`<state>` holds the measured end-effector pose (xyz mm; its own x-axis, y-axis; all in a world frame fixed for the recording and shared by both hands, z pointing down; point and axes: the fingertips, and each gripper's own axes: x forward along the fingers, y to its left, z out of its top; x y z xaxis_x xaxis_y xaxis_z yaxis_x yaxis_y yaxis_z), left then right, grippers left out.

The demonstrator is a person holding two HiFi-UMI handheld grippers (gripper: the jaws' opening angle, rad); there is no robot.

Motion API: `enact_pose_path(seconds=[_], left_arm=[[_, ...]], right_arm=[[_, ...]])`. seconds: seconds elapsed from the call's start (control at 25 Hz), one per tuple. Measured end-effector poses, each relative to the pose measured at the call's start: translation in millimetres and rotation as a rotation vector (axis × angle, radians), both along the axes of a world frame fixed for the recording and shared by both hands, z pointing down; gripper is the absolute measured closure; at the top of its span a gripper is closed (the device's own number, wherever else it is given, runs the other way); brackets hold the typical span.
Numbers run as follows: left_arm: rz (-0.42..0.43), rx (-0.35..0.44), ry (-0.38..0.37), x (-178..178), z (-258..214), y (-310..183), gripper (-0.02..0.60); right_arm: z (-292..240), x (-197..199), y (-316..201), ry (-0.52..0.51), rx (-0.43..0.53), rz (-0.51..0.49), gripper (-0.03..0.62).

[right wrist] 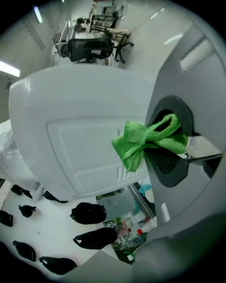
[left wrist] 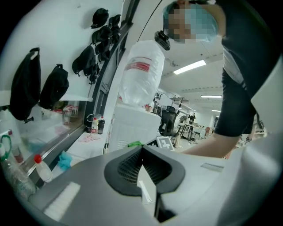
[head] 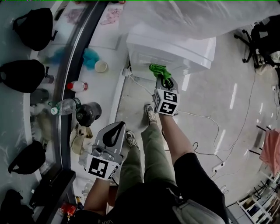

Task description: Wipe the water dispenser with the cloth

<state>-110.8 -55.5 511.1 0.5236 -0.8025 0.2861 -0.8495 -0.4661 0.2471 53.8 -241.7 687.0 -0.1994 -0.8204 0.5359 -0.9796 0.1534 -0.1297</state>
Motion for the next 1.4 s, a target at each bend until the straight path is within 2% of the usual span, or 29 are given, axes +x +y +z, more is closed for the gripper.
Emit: enact_pose_path(seconds=[0.28, 0.36, 0.52, 0.64, 0.76, 1.0, 1.24, 1.4], left_arm=[[0.102, -0.019, -0.014, 36.7, 2.4, -0.9, 0.581], [0.113, 0.003, -0.005, 44.5, 0.3, -3.1, 0.581], [0.136, 0.019, 0.001, 55.5, -1.6, -3.9, 0.581], [0.134, 0.009, 0.003, 57.3, 1.9, -3.5, 0.58], [0.124, 0.0, 0.005, 54.0, 7.9, -2.0, 0.58], [0.057, -0.025, 0.005, 28.8, 25.9, -2.2, 0.581], [-0.046, -0.038, -0.005, -13.5, 50.0, -0.7, 0.581], [-0.112, -0.056, -0.001, -33.0, 62.1, 2.0, 0.581]], right_arm=[[-0.8, 96.1, 20.8, 0.025, -0.02, 0.152, 0.507], [-1.9, 116.1, 24.2, 0.034, -0.018, 0.187, 0.507], [-2.7, 143.9, 29.1, 0.049, -0.019, 0.238, 0.507], [-4.1, 147.4, 34.2, 0.044, -0.014, 0.235, 0.507], [-0.4, 117.2, 45.8, 0.026, -0.019, 0.137, 0.507], [38.7, 3.6, 56.3, -0.028, -0.085, -0.097, 0.507], [63.7, -104.1, 17.3, -0.057, -0.078, -0.248, 0.507], [72.7, -141.7, -12.8, -0.023, -0.067, -0.292, 0.507]])
